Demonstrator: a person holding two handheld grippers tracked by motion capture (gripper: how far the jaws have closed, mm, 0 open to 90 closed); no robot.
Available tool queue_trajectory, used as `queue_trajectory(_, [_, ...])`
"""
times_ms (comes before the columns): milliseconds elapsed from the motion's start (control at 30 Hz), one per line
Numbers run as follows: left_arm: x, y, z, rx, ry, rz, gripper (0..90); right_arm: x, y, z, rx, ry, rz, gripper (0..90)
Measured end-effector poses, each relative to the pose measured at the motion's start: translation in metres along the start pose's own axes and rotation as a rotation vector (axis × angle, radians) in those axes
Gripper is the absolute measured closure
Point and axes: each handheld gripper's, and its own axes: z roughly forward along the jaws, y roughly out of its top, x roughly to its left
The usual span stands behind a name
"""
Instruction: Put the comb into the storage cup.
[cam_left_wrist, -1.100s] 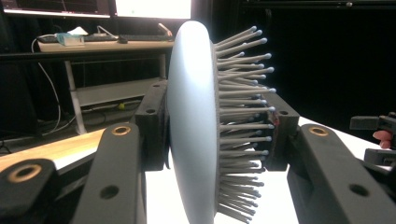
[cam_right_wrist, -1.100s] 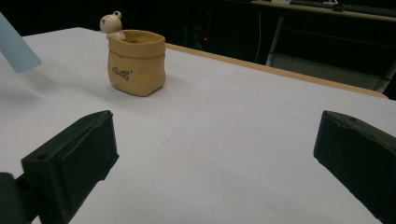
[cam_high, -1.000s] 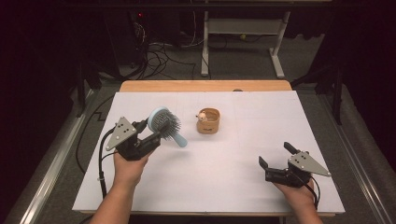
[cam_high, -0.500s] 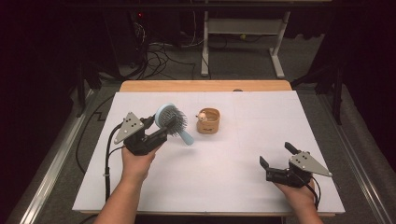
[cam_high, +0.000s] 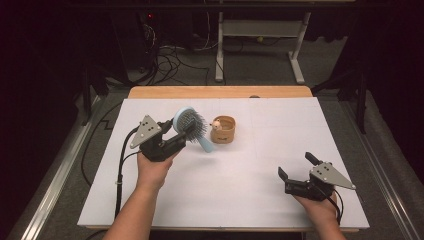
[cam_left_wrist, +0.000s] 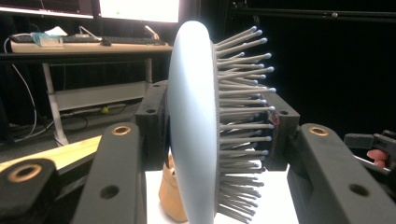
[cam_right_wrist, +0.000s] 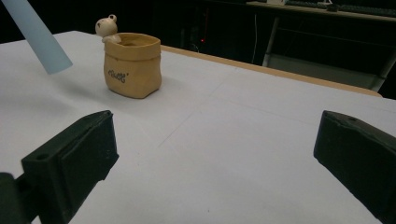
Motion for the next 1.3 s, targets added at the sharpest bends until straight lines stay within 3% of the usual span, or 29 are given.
queue_trajectory(567, [-0.007,0.020,0.017,-0.028,-0.026,0.004,54.2,0.000,-0.001,0.001,0.004,0.001,0.000,0.0])
queue_trajectory(1300, [-0.006,0.035,0.047,-0.038,-0.027,0.010,54.2,0.000,0.000,0.000,-0.005,0.001,0.000,0.0])
